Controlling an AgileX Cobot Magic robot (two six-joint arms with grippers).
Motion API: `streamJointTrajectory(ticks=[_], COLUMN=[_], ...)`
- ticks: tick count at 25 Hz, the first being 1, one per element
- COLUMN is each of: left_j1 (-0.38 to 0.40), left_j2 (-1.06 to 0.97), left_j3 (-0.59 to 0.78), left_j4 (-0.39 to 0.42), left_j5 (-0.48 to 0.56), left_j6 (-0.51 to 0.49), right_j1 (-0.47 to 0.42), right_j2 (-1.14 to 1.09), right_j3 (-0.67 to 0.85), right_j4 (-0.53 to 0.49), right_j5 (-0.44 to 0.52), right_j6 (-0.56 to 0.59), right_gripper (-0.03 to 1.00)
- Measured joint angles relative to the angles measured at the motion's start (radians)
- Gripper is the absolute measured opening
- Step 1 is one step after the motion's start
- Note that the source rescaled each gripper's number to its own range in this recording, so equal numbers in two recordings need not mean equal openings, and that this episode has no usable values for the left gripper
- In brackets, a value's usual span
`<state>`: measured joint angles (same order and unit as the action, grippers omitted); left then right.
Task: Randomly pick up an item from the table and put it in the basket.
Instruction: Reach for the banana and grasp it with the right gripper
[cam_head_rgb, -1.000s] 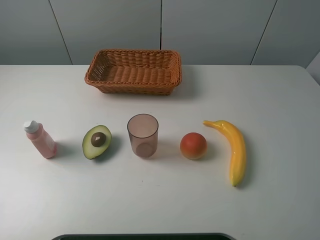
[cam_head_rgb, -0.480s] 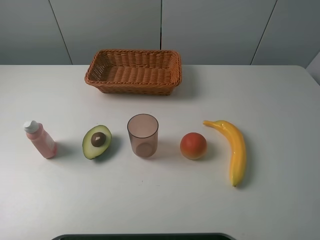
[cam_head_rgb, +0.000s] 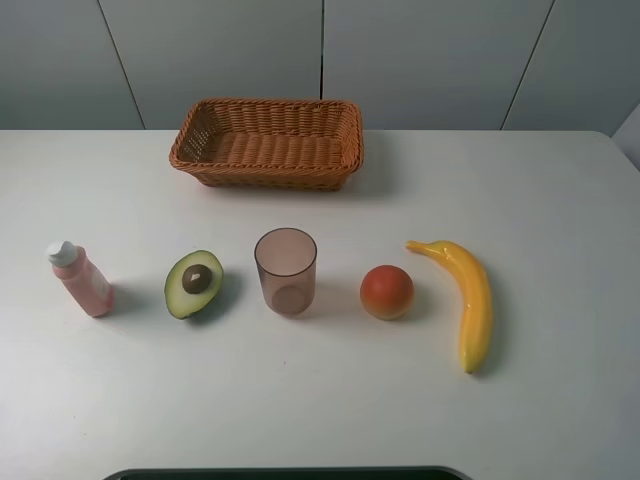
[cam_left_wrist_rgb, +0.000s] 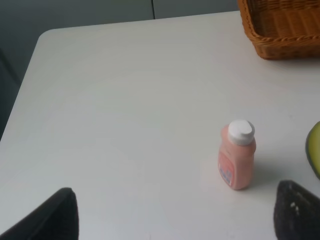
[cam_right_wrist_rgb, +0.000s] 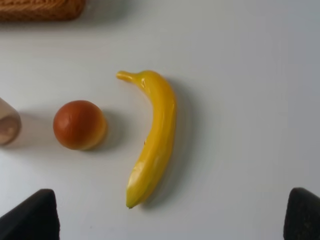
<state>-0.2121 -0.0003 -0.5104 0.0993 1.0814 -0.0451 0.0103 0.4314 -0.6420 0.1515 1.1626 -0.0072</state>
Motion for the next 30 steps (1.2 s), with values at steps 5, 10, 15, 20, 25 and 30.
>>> streamJointTrajectory(ticks=[5, 10, 15, 20, 25, 30], left_j1=[0.000, 0.000, 0.000, 0.000, 0.000, 0.000], left_j2=[0.000, 0.000, 0.000, 0.000, 0.000, 0.000], left_j3=[0.000, 0.000, 0.000, 0.000, 0.000, 0.000], left_j4=[0.000, 0.000, 0.000, 0.000, 0.000, 0.000], left_j5=[0.000, 0.000, 0.000, 0.000, 0.000, 0.000], left_j6=[0.000, 0.000, 0.000, 0.000, 0.000, 0.000], right_j1=[0.000, 0.008, 0.102, 0.183, 0.212, 0.216], right_j2=[0.352, 0.668, 0.906, 1.092, 1.238, 1.335], right_j3=[-0.134, -0.165, -0.165, -0.165, -0.166, -0.167], right_j4=[0.000, 0.002, -0.007, 0.016, 0.020, 0.020], right_j5=[-0.043, -0.153, -0.255, -0.326, -0.409, -0.471], right_j6=[-0.014, -0.051, -0.076, -0.081, -0.097, -0.110], right_gripper=[0.95, 0.95, 0.94, 0.94, 0.94, 0.94])
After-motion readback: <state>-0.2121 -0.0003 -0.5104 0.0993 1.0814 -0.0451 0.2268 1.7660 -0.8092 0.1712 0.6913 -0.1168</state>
